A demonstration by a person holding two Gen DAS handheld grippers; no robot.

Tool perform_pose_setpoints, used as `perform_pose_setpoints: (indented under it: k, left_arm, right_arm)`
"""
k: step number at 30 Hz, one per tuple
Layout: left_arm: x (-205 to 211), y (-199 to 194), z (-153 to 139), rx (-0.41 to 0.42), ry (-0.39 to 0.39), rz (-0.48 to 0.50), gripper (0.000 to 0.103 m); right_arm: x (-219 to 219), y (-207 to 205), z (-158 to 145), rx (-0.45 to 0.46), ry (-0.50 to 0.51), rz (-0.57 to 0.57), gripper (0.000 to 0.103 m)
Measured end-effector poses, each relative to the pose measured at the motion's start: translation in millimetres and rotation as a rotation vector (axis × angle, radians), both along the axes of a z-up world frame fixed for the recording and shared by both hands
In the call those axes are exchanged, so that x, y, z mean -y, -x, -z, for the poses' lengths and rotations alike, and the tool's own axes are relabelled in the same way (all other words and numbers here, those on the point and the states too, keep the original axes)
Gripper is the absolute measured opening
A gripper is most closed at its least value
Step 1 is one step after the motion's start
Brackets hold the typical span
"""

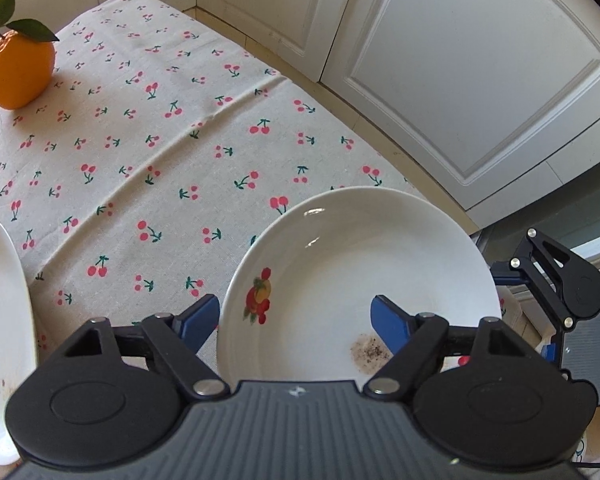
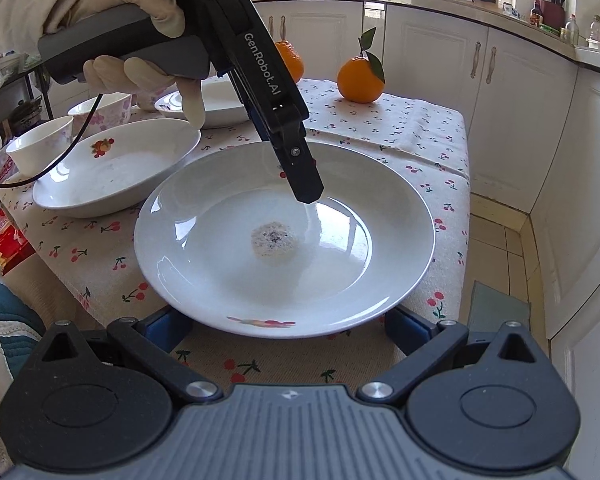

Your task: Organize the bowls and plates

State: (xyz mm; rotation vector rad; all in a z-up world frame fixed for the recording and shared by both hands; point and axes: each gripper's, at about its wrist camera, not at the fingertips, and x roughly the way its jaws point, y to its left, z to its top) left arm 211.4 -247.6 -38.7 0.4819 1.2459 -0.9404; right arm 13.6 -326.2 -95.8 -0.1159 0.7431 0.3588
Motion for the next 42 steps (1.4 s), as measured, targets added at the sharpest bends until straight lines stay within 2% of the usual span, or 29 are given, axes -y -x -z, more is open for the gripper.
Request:
perform_pose_setpoints:
  k: [4, 16, 32, 42]
  left_arm:
    - [3.0, -2.1, 6.4, -0.030, -0.021, 0.017, 0.074]
    - [8.2, -2.3, 8.7, -0.022, -0.036, 0.058, 0.074]
    - [-0.2, -1.7, -2.6, -0.016, 0.017, 0.038, 0.074]
    - [2.2, -23.9, -16.2, 0.007, 0.064, -0.004, 0.074]
  right_arm:
    - [-0.8, -2.3, -0.4, -0.004, 0.000, -0.013, 0.103]
    - [-2.8, -2.9, -2.5, -0.003, 0.014, -0.023, 0.103]
    - [-3.5, -7.7, -8.4, -0.020, 0.029, -0.025, 0.103]
    - [8.1, -33.8, -20.5, 0.007, 0.045, -0.054, 0.103]
